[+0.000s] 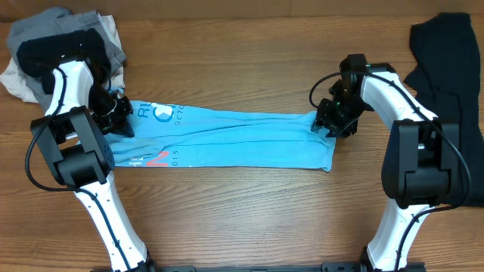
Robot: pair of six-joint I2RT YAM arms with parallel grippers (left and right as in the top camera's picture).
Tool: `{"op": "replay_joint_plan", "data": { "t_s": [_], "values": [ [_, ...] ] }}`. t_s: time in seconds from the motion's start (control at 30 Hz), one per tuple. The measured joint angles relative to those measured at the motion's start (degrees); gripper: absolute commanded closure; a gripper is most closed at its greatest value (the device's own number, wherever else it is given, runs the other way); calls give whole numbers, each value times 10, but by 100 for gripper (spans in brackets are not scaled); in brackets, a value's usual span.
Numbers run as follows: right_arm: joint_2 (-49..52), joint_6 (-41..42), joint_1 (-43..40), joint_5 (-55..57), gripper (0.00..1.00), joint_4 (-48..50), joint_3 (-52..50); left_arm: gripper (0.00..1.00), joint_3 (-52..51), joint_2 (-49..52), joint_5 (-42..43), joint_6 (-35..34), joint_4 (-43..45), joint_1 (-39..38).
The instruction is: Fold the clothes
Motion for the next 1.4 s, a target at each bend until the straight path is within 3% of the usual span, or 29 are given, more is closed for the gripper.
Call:
{"op": "replay_joint_plan", "data": {
  "t_s": [0.07,0.3,0.5,0.83,0.87,0.93,1.0,1.03,1.07,1.4],
  "values": [
    [0,2,0,3,82,-1,0,92,0,0,0,0,0,0],
    [0,26,-2,45,83,-19,0,96,0,0,0,0,0,0],
    [0,51,-3,105,96,-55,1,96,1,0,-1,0,-7,0],
    [0,94,-3,171,96,-78,20,96,11,13,-25,0,-59,0],
    [0,99,-3,175,94,-81,20,96,12,14,-31,0,-64,0],
    [0,111,-5,183,71,-89,20,96,13,14,-41,0,-70,0],
    [0,121,-8,196,56,-101,20,96,15,14,-48,0,-76,0],
    [0,124,-11,203,36,-109,21,96,19,16,-52,0,-79,0],
    [0,130,-14,209,25,-119,21,96,24,16,-54,0,-82,0],
    [-1,142,-18,233,25,-158,22,96,145,26,-56,-1,-138,-3]
  ]
}}
